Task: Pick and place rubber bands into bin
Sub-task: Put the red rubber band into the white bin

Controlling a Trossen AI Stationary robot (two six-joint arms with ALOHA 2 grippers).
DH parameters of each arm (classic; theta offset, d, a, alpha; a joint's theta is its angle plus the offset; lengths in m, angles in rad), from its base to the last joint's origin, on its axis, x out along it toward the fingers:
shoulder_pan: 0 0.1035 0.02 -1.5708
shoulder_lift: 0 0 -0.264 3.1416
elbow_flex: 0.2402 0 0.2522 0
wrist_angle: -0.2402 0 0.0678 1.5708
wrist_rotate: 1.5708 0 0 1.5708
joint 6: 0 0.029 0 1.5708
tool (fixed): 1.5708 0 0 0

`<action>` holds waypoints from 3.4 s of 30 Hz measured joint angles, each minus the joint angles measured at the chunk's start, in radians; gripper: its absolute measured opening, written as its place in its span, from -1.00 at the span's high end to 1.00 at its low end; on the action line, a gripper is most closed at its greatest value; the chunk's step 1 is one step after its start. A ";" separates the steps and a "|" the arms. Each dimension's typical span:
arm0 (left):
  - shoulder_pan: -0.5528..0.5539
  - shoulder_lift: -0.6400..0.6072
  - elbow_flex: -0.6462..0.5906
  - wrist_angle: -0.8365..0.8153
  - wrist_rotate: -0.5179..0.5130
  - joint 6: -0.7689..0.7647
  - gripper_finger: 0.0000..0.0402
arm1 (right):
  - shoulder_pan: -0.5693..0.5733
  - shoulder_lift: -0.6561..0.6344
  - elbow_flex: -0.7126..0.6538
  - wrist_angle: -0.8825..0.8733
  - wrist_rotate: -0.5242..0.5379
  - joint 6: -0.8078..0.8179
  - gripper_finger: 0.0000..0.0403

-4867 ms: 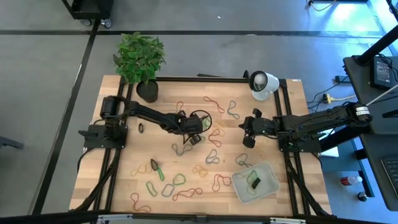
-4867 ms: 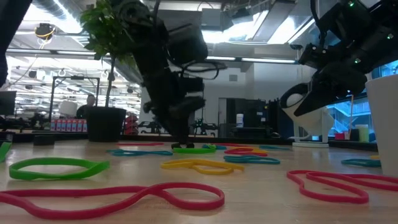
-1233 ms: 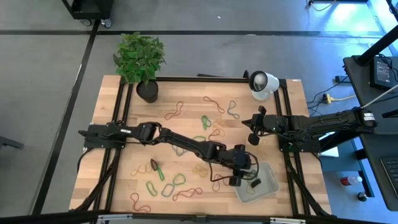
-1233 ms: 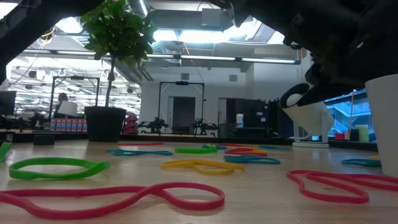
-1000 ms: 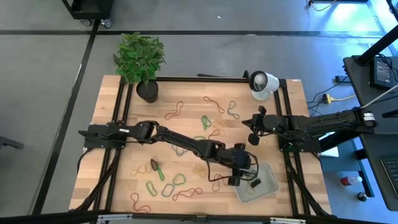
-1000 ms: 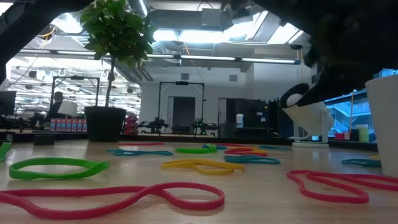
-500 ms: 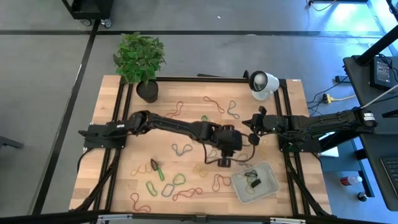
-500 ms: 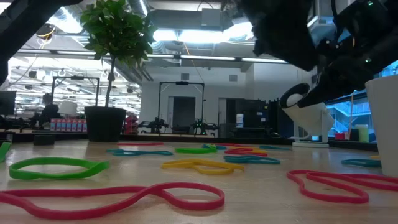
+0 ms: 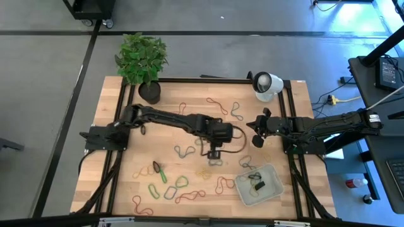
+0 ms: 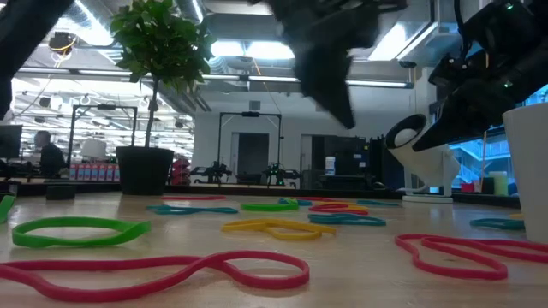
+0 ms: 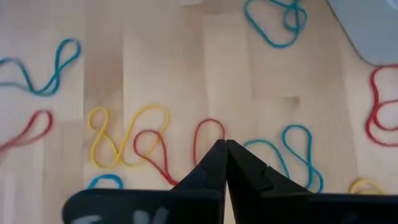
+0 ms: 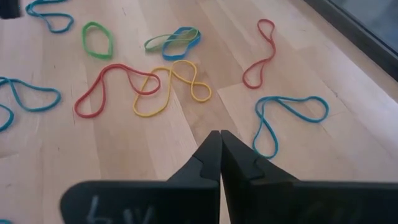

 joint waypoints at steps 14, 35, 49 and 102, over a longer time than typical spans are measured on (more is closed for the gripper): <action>-0.014 -0.702 -1.054 0.696 -0.151 -0.310 1.00 | 0.000 0.000 0.000 0.043 0.000 0.048 0.97; -0.025 -1.073 -1.580 1.195 -0.220 -0.168 0.99 | -0.104 0.353 0.304 0.298 0.108 -0.032 0.76; -0.010 -1.075 -1.583 1.190 -0.195 -0.170 0.99 | -0.343 1.007 0.964 -0.330 -0.032 0.021 0.75; -0.010 -1.075 -1.584 1.174 -0.165 -0.158 0.99 | -0.483 1.271 1.008 -0.340 -0.248 0.111 0.31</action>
